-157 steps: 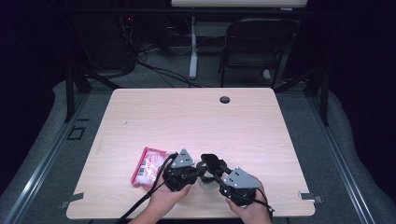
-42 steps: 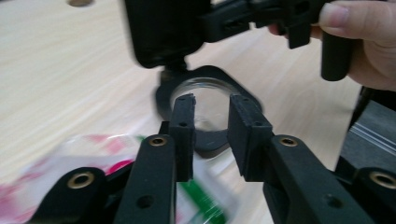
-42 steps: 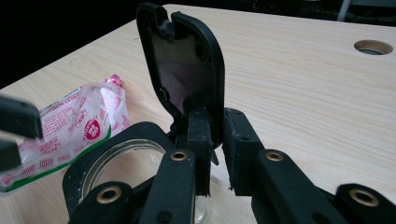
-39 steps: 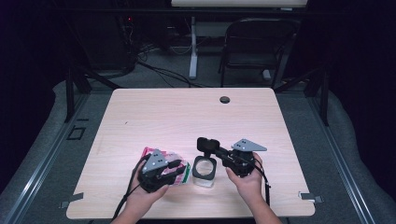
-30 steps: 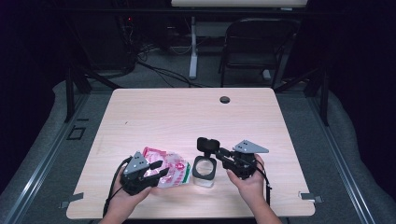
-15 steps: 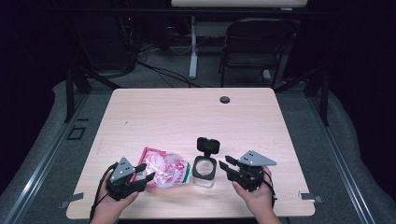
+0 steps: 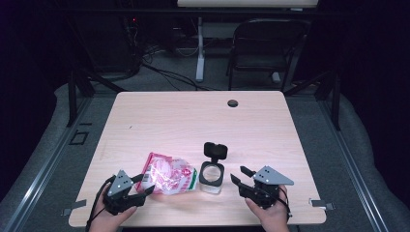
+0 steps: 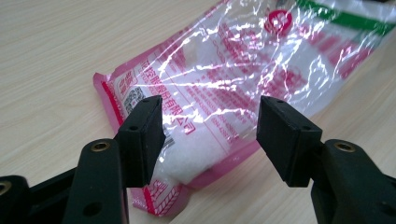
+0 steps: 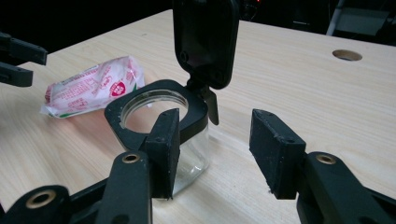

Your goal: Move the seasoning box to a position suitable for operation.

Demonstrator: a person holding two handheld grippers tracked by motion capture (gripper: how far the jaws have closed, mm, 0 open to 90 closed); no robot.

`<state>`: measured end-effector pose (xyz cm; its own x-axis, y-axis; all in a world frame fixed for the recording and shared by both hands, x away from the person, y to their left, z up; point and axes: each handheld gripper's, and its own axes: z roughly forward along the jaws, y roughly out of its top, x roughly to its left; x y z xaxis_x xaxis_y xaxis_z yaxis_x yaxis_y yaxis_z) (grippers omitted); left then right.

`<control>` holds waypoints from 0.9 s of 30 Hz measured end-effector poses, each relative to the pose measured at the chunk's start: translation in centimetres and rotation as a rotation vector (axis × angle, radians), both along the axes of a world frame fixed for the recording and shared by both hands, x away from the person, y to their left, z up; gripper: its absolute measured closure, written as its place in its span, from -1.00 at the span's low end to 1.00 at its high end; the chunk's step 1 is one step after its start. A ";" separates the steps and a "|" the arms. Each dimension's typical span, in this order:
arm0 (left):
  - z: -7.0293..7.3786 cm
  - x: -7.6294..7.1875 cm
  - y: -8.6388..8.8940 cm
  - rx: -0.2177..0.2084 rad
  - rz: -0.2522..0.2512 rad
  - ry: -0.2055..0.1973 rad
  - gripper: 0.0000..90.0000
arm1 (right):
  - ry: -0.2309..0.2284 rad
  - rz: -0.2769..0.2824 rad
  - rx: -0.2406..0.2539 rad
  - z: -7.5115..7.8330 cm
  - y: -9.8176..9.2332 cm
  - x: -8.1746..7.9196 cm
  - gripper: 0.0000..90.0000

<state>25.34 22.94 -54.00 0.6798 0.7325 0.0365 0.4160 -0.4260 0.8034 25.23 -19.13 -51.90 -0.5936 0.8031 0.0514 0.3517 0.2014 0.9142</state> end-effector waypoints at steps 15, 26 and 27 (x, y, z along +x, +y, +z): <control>-1.3 0.0 -2.9 0.022 -0.070 0.006 -0.08 | 0.035 0.002 0.003 -0.9 0.0 0.4 0.18; -1.4 -0.6 -3.9 0.041 -0.119 0.002 -0.03 | 0.032 0.008 0.013 -0.9 0.1 0.4 0.17; -1.5 -0.7 -4.0 0.046 -0.120 -0.001 -0.01 | 0.032 0.009 0.011 -0.9 0.1 0.4 0.17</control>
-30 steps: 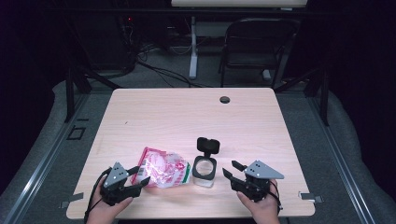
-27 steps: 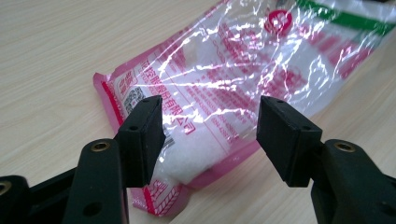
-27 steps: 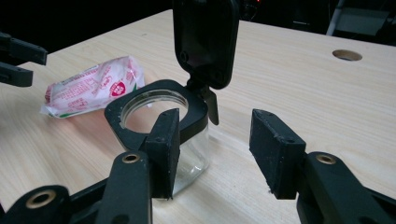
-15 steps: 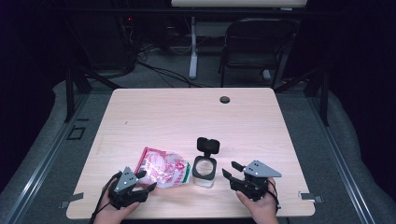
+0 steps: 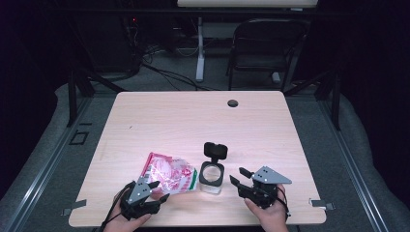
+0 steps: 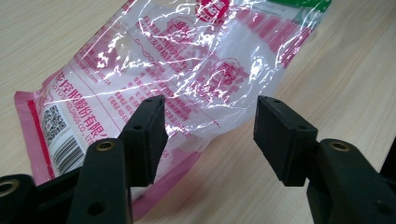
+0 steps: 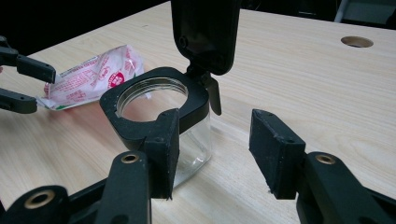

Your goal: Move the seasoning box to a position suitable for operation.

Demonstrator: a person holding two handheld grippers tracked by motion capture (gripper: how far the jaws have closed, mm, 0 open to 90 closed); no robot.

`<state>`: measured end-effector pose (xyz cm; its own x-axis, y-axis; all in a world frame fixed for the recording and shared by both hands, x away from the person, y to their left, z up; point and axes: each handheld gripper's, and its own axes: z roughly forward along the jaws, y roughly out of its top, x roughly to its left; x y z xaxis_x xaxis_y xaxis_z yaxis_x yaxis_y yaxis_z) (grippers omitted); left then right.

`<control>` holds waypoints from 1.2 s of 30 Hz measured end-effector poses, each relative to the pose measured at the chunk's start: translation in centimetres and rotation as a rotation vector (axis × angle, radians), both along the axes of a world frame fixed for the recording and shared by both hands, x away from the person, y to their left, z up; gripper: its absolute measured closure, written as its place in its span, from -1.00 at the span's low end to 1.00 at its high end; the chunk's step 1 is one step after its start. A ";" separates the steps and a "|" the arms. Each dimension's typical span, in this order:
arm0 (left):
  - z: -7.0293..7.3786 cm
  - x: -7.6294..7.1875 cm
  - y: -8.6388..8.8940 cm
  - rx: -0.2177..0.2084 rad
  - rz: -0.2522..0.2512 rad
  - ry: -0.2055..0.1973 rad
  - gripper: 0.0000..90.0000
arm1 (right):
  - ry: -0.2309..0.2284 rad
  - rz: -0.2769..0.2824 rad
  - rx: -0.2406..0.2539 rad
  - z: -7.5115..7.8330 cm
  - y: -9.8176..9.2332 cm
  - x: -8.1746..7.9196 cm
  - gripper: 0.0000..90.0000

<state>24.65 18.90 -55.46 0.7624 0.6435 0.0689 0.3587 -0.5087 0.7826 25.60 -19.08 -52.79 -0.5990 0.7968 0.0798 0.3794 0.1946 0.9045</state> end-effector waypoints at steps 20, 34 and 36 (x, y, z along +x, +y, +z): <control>-0.4 -0.8 -1.4 0.097 -0.031 -0.062 -0.07 | 0.004 -0.003 0.001 0.0 -0.1 0.0 0.16; -1.1 0.2 -2.8 0.146 -0.003 -0.130 -0.04 | 0.007 -0.003 0.005 -0.1 -0.1 0.1 0.16; -1.2 0.4 -2.9 0.154 -0.003 -0.134 -0.02 | 0.007 -0.003 0.005 -0.1 -0.1 0.1 0.15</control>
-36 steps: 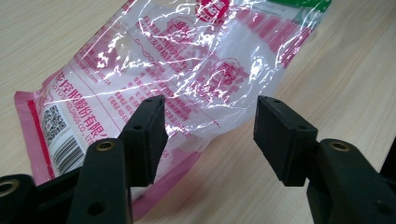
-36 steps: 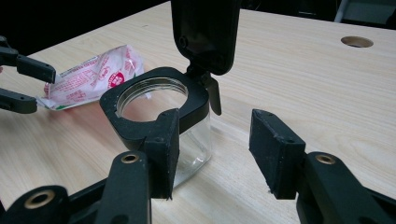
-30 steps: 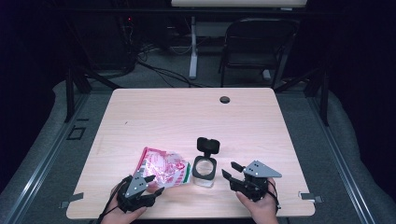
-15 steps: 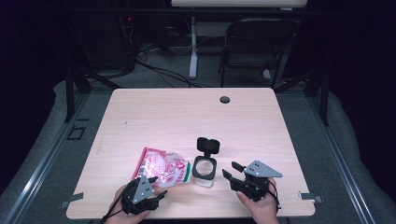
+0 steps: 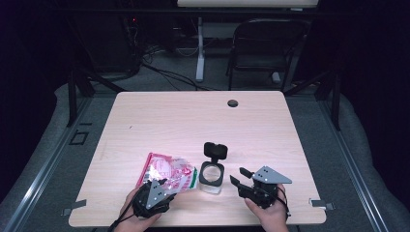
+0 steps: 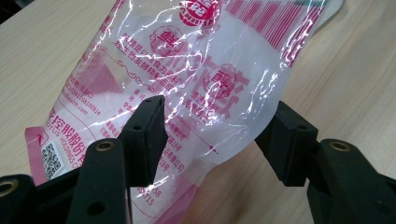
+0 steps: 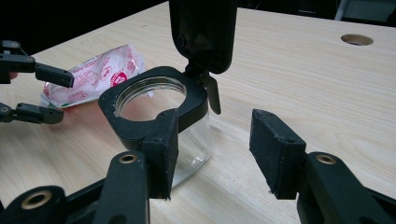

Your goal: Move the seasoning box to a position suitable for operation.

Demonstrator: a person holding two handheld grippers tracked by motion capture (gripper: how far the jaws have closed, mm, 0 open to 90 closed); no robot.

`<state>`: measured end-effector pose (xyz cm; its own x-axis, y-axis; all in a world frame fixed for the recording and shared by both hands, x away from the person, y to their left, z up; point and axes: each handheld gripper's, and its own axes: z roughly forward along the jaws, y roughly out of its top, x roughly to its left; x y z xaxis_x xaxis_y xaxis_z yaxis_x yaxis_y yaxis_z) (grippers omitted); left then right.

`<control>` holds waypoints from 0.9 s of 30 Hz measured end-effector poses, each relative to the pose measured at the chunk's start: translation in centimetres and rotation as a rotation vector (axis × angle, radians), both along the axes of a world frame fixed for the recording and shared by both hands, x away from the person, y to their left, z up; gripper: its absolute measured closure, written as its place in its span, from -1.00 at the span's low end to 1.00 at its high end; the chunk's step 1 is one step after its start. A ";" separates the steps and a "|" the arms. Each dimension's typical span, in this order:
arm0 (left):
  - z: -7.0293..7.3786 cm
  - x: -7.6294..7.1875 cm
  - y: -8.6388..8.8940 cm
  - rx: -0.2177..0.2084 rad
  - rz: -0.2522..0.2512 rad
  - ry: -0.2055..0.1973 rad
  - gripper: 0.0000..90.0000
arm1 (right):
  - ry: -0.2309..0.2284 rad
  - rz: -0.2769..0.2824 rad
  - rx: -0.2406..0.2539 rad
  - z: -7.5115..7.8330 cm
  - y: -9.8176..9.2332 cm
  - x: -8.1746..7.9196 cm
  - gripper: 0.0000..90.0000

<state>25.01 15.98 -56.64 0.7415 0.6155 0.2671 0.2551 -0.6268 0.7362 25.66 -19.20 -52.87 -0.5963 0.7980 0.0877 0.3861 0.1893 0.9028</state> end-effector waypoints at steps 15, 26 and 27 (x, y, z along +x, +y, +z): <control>0.5 0.0 0.5 -0.033 -0.020 0.017 0.45 | 0.002 -0.004 0.009 0.0 -0.1 0.0 0.15; 1.0 0.0 0.9 -0.066 -0.024 0.049 0.96 | 0.009 -0.004 0.009 -0.1 -0.3 0.2 0.15; 1.2 0.1 1.1 -0.077 -0.019 0.057 0.98 | 0.009 -0.004 0.010 -0.1 -0.3 0.2 0.15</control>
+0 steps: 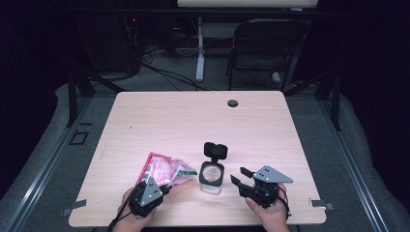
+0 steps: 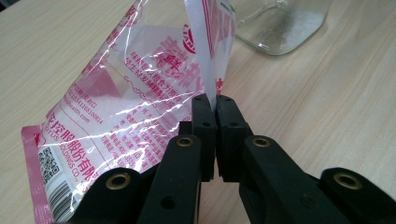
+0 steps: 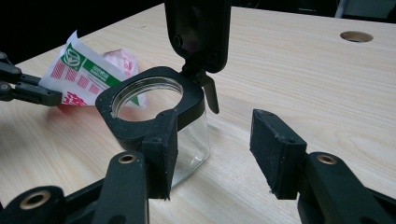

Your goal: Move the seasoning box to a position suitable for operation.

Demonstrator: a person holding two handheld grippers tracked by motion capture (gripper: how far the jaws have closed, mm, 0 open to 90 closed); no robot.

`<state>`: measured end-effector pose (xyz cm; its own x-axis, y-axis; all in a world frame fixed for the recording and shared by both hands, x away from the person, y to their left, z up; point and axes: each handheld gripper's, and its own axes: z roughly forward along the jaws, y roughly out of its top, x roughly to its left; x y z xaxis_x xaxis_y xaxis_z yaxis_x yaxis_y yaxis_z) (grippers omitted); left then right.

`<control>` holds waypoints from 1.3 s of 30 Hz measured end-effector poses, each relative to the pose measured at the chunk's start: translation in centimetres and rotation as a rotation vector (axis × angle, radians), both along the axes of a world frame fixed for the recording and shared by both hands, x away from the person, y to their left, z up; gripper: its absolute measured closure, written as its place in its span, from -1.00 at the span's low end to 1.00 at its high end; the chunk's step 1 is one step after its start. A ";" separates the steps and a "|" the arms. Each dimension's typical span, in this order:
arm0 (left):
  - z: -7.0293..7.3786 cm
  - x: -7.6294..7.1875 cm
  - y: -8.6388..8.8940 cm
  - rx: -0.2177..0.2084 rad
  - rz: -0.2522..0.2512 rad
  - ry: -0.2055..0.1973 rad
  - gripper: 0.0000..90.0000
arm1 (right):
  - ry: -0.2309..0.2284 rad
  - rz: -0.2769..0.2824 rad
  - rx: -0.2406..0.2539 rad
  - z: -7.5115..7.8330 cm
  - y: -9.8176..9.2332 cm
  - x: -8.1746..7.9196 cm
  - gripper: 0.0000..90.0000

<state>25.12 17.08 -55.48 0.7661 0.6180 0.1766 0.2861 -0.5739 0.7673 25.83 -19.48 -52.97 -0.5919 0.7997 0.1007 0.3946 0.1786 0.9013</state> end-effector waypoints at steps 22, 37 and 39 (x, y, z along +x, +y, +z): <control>3.6 2.2 2.6 -0.133 0.043 -0.041 1.00 | 0.003 -0.011 0.015 -0.1 0.2 0.1 0.15; 4.7 3.4 2.1 -0.159 0.033 -0.048 1.00 | 0.006 -0.015 0.009 -0.1 0.0 0.2 0.15; 4.8 3.3 2.2 -0.170 0.031 -0.045 1.00 | 0.001 -0.017 0.009 0.0 -0.1 0.4 0.15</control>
